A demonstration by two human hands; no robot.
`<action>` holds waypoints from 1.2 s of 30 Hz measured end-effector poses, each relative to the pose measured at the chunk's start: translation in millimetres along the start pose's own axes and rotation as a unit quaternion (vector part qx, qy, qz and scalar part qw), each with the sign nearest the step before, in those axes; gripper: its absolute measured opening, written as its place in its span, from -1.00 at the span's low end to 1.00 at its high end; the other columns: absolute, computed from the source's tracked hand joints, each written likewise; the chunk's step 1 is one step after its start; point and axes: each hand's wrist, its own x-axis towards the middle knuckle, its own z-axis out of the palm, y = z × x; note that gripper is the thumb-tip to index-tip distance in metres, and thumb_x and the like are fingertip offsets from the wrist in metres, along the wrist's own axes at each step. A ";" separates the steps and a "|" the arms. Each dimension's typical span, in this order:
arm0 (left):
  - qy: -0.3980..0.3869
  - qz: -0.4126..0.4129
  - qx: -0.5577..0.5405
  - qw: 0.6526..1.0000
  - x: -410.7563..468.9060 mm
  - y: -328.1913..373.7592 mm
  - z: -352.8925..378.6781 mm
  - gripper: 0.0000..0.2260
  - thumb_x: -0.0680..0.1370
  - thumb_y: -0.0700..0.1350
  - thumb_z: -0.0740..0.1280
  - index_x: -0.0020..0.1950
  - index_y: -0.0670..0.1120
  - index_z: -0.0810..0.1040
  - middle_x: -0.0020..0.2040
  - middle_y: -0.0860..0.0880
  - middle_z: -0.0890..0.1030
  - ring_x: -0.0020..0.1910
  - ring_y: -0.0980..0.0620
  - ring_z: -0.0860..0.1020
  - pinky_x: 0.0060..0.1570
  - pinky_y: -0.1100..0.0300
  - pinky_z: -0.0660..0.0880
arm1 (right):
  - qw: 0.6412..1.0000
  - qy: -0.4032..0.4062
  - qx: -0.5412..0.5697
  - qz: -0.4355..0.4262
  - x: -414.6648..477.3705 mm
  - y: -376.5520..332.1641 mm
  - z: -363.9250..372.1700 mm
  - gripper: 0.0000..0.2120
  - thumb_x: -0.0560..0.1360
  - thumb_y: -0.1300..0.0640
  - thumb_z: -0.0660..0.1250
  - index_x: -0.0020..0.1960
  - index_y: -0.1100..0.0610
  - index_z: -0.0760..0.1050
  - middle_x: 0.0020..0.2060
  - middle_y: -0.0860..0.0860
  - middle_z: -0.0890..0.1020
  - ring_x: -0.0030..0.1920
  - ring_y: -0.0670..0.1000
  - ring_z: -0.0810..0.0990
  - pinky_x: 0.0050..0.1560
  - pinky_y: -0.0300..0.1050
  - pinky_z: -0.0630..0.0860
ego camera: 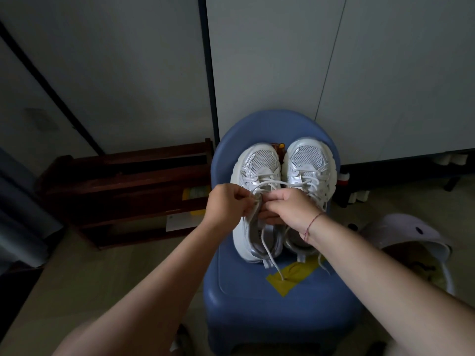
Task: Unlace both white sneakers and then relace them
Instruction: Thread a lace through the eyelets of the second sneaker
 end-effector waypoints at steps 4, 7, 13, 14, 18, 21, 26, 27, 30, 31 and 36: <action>-0.007 0.058 0.098 0.993 -1.1 5.9 -2.2 -0.98 0.48 -0.23 0.46 -0.16 -0.16 0.67 -0.39 0.07 0.57 -0.37 0.13 0.54 -0.28 0.31 0.51 | 1.000 0.002 0.002 0.004 1.0 0.8 -0.5 -0.79 0.52 0.40 0.23 -0.12 0.17 0.58 -0.36 0.06 0.64 -0.40 -0.08 0.61 -0.31 -0.24 0.59; 0.002 0.097 0.174 0.980 -0.2 10.4 -4.1 -0.95 0.49 -0.23 0.43 -0.09 -0.19 0.69 -0.26 -0.04 0.64 -0.24 0.05 0.57 -0.24 0.23 0.46 | 1.000 0.005 0.001 0.008 1.8 2.0 -0.9 -0.79 0.51 0.38 0.26 -0.14 0.12 0.56 -0.38 0.01 0.64 -0.37 -0.06 0.61 -0.23 -0.18 0.59; -0.005 0.112 0.234 0.966 2.3 13.2 -5.0 -0.92 0.51 -0.23 0.39 -0.06 -0.17 0.68 -0.18 -0.05 0.64 -0.17 0.03 0.56 -0.23 0.23 0.39 | 1.000 0.009 0.000 0.009 1.7 1.1 -0.9 -0.78 0.51 0.39 0.25 -0.16 0.12 0.55 -0.39 0.00 0.64 -0.38 -0.07 0.61 -0.25 -0.22 0.57; -0.008 0.107 0.228 0.968 3.1 13.2 -6.6 -0.93 0.51 -0.24 0.40 -0.06 -0.18 0.68 -0.19 -0.04 0.64 -0.19 0.05 0.55 -0.22 0.24 0.40 | 1.000 0.007 0.001 0.008 1.6 1.1 -0.8 -0.77 0.51 0.40 0.25 -0.16 0.11 0.55 -0.40 0.00 0.64 -0.39 -0.08 0.61 -0.27 -0.24 0.57; -0.014 0.099 0.225 0.969 3.7 11.7 -10.0 -0.94 0.49 -0.24 0.43 -0.08 -0.17 0.69 -0.17 -0.08 0.67 -0.21 0.06 0.55 -0.20 0.24 0.43 | 1.000 0.000 0.002 0.004 2.0 1.4 -1.3 -0.74 0.51 0.41 0.23 -0.18 0.12 0.56 -0.40 0.01 0.64 -0.41 -0.10 0.62 -0.30 -0.27 0.57; -0.026 0.092 0.238 0.967 2.5 12.0 -11.4 -0.93 0.49 -0.25 0.42 -0.07 -0.19 0.69 -0.20 -0.08 0.66 -0.21 0.03 0.56 -0.19 0.24 0.43 | 1.000 0.000 -0.002 0.004 2.0 1.4 -1.7 -0.72 0.51 0.42 0.21 -0.18 0.12 0.56 -0.41 0.00 0.64 -0.42 -0.10 0.62 -0.31 -0.28 0.57; -0.038 0.089 0.258 0.961 0.9 14.8 -13.2 -0.93 0.51 -0.24 0.40 -0.08 -0.20 0.68 -0.20 -0.11 0.66 -0.21 0.01 0.55 -0.23 0.23 0.40 | 1.000 0.000 0.002 0.005 2.4 2.3 -0.8 -0.73 0.51 0.43 0.21 -0.18 0.12 0.55 -0.40 0.02 0.63 -0.42 -0.10 0.61 -0.31 -0.28 0.57; -0.033 0.091 0.265 0.960 0.9 15.1 -12.4 -0.92 0.52 -0.24 0.39 -0.08 -0.19 0.68 -0.16 -0.12 0.67 -0.17 -0.02 0.57 -0.21 0.21 0.42 | 1.000 -0.001 0.002 0.006 2.5 2.3 -0.4 -0.74 0.51 0.42 0.22 -0.18 0.12 0.55 -0.40 0.02 0.63 -0.42 -0.10 0.60 -0.31 -0.28 0.57; -0.009 0.103 0.293 0.951 -1.0 15.9 -6.6 -0.90 0.53 -0.23 0.35 -0.04 -0.16 0.66 -0.08 -0.10 0.66 -0.06 -0.06 0.59 -0.18 0.19 0.40 | 1.000 0.005 -0.001 0.006 2.4 2.0 0.4 -0.72 0.51 0.42 0.21 -0.21 0.11 0.54 -0.42 0.00 0.63 -0.43 -0.09 0.59 -0.30 -0.25 0.57; -0.006 0.112 0.302 0.947 -2.9 16.5 -3.3 -0.89 0.53 -0.22 0.34 -0.03 -0.16 0.65 -0.07 -0.11 0.66 -0.05 -0.08 0.58 -0.18 0.18 0.39 | 1.000 0.009 -0.006 0.004 2.8 2.3 0.7 -0.70 0.51 0.43 0.21 -0.24 0.11 0.54 -0.44 0.00 0.62 -0.44 -0.09 0.58 -0.32 -0.24 0.56; 0.029 0.162 0.269 0.949 -9.6 14.2 8.7 -0.91 0.48 -0.21 0.37 -0.11 -0.18 0.67 -0.17 -0.11 0.68 -0.16 -0.07 0.59 -0.16 0.10 0.47 | 0.998 0.038 -0.041 -0.006 7.1 8.0 2.3 -0.66 0.51 0.45 0.17 -0.25 0.12 0.56 -0.29 0.16 0.62 -0.35 0.05 0.57 -0.23 -0.08 0.58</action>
